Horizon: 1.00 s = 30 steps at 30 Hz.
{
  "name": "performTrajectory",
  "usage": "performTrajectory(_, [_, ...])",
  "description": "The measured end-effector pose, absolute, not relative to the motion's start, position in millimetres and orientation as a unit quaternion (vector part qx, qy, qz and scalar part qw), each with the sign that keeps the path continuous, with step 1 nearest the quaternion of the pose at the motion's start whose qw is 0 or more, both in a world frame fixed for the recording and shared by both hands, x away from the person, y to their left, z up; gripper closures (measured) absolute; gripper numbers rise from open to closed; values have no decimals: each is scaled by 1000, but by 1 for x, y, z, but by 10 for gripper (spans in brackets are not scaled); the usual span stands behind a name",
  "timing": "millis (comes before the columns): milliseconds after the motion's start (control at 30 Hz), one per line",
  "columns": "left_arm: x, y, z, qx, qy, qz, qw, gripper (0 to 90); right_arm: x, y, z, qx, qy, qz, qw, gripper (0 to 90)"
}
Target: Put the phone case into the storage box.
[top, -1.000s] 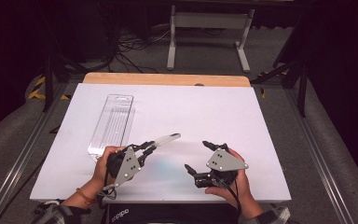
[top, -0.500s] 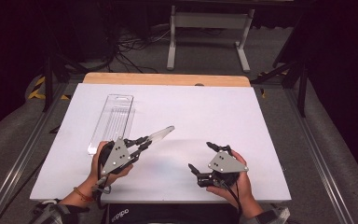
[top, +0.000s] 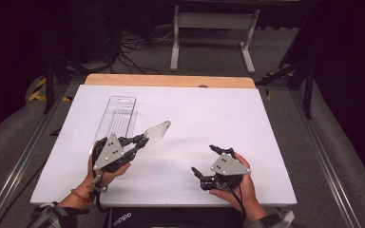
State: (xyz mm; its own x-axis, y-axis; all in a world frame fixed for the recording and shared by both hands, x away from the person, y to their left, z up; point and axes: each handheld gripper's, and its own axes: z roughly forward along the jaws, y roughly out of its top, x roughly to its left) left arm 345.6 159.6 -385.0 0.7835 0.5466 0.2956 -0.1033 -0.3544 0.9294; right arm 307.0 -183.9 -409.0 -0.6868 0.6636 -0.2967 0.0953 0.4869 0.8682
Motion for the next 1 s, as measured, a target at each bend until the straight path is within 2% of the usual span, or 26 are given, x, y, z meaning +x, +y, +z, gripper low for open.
performTrajectory(1000, [357,205,-373,737,201,281,581,819,307,-183,-410,230,803,447,321,131])
